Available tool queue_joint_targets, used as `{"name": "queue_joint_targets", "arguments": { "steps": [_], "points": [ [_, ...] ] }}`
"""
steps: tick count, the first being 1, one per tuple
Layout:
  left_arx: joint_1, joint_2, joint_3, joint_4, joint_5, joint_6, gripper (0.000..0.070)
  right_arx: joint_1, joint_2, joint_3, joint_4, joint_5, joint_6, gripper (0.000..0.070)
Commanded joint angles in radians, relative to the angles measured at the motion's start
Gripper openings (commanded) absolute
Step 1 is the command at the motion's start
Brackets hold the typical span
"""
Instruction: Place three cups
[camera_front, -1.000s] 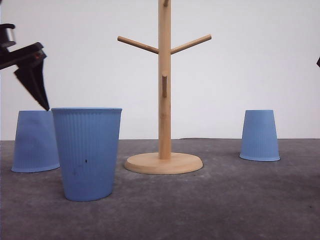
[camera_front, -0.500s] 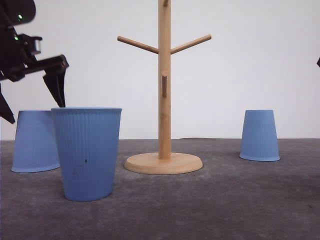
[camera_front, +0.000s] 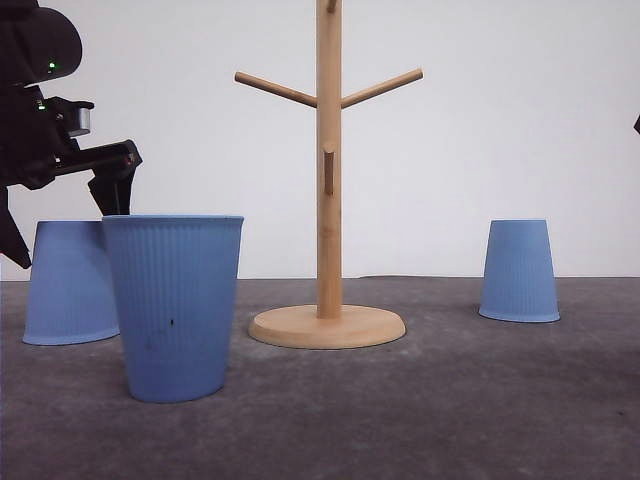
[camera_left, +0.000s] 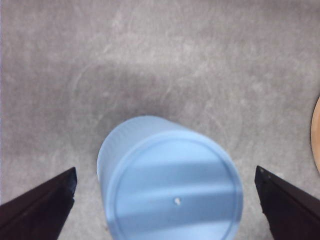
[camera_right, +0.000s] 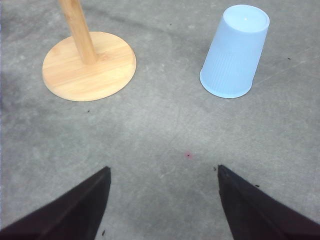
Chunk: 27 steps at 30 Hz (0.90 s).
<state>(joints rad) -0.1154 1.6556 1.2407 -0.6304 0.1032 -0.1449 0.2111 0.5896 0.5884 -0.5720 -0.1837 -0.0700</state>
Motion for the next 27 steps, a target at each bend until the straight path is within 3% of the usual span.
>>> {"name": "queue_joint_targets", "arguments": {
  "steps": [1, 12, 20, 27],
  "points": [
    [-0.001, 0.026, 0.021, 0.006, -0.003, 0.014, 0.0694, 0.005, 0.003, 0.016, 0.010, 0.000, 0.018, 0.0435],
    [-0.001, 0.032, 0.021, 0.000, -0.003, 0.014, 0.0424, 0.005, 0.003, 0.016, 0.010, 0.001, 0.018, 0.0435],
    [-0.001, 0.032, 0.021, -0.007, -0.003, 0.014, 0.0381, 0.005, 0.003, 0.016, 0.010, 0.000, 0.018, 0.0435],
    [-0.001, 0.029, 0.022, -0.028, -0.002, 0.014, 0.0383, 0.005, 0.003, 0.016, 0.010, 0.001, 0.018, 0.0435]
  ]
}}
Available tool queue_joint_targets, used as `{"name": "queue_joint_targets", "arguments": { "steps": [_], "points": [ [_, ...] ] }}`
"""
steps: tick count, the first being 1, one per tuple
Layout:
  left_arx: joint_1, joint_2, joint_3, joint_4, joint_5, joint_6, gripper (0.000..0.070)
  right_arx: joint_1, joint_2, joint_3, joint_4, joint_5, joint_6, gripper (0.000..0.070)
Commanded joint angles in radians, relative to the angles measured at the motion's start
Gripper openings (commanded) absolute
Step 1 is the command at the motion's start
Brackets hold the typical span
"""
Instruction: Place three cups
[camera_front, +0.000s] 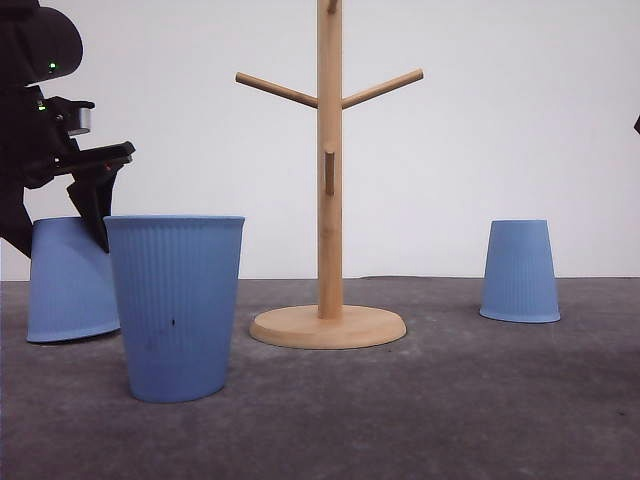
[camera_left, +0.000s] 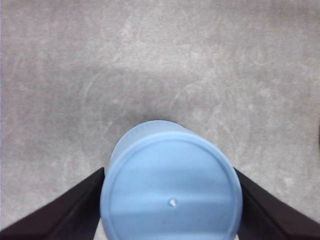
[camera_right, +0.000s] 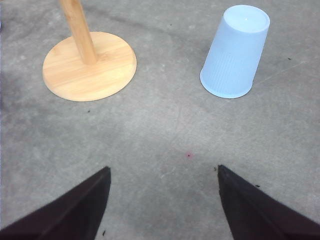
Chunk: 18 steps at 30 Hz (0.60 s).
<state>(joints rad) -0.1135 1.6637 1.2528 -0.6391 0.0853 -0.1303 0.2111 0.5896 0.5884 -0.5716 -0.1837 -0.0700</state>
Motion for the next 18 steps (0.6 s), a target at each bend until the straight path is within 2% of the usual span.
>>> {"name": "queue_joint_targets", "arguments": {
  "steps": [1, 18],
  "points": [
    [-0.003, 0.019, 0.010, -0.024, 0.016, -0.001, 0.0383, 0.005, 0.003, 0.016, 0.010, 0.001, 0.018, 0.0435],
    [-0.003, -0.133, 0.010, -0.061, 0.056, -0.005, 0.0383, 0.005, 0.003, 0.016, 0.010, 0.001, 0.018, 0.0435]
  ]
}}
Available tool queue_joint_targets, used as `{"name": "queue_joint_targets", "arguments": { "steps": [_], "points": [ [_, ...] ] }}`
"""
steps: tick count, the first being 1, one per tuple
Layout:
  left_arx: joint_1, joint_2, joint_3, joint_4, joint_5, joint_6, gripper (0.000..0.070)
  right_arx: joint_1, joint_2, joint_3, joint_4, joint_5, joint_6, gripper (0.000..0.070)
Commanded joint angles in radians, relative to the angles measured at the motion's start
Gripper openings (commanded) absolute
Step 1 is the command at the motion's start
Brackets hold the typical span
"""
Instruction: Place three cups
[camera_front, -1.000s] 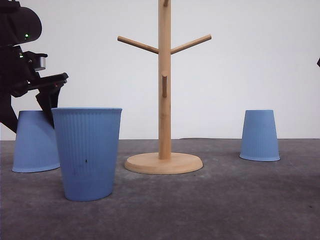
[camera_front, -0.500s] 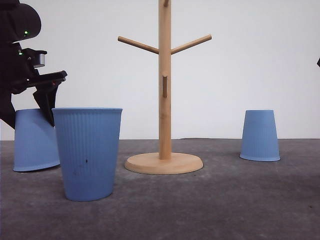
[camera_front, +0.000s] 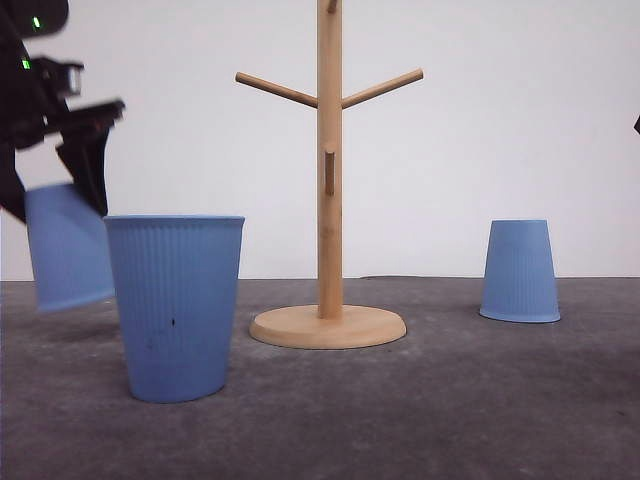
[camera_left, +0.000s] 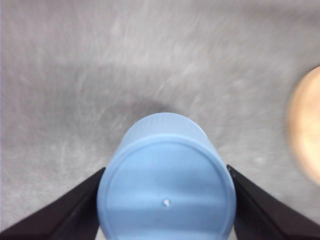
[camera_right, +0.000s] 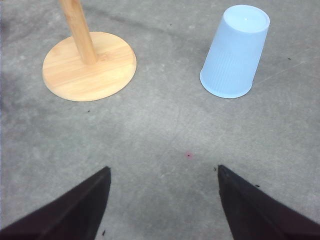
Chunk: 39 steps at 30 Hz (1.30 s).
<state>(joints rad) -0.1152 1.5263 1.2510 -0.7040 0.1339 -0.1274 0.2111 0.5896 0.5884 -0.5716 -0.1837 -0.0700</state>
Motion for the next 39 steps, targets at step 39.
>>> {"name": "queue_joint_targets", "arguments": {
  "steps": [39],
  "points": [
    [0.175, -0.118, 0.010, 0.381, 0.830, -0.405, 0.0394, 0.005, 0.003, 0.016, 0.020, 0.000, 0.018, 0.0435]
  ]
}}
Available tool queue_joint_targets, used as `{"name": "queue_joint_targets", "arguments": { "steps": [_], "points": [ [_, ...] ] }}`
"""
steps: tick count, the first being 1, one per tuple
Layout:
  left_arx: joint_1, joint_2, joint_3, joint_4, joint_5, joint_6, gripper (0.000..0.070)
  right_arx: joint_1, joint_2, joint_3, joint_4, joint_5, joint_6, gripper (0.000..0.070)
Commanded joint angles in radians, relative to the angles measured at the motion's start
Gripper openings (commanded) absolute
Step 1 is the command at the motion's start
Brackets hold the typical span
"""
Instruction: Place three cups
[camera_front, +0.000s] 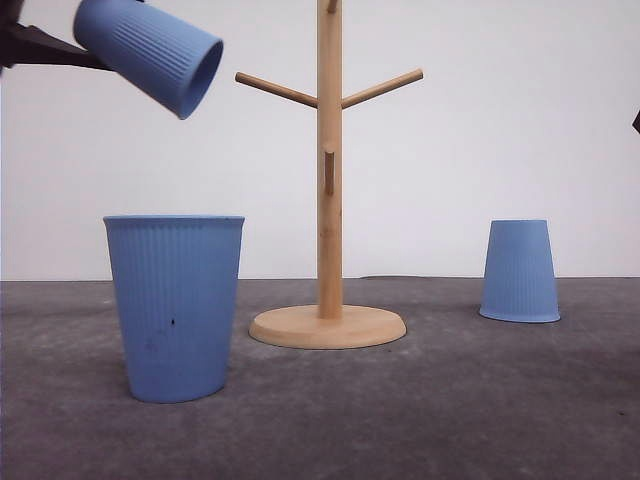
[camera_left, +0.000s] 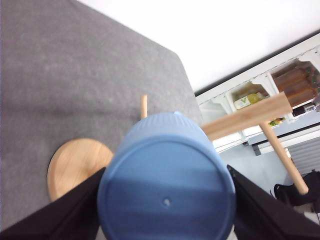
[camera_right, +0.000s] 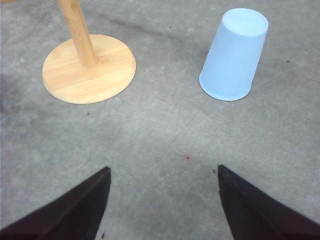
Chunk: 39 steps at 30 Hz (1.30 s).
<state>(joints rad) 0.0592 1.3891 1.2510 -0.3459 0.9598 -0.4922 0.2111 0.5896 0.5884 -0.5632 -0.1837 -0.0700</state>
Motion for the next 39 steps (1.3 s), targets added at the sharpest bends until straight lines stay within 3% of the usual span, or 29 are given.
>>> {"name": "queue_joint_targets", "arguments": {
  "steps": [1, 23, 39],
  "points": [
    [-0.005, 0.027, 0.010, 0.041, 0.003, -0.054, 0.0394, 0.005, 0.003, 0.016, 0.012, 0.000, 0.018, 0.0435],
    [-0.188, 0.112, 0.010, 0.141, -0.128, -0.081, 0.0394, 0.005, 0.003, 0.016, 0.014, 0.000, 0.018, 0.0435],
    [-0.236, 0.149, 0.010, 0.160, -0.179, -0.089, 0.0394, 0.005, 0.003, 0.016, 0.017, 0.000, 0.018, 0.0435]
  ]
}}
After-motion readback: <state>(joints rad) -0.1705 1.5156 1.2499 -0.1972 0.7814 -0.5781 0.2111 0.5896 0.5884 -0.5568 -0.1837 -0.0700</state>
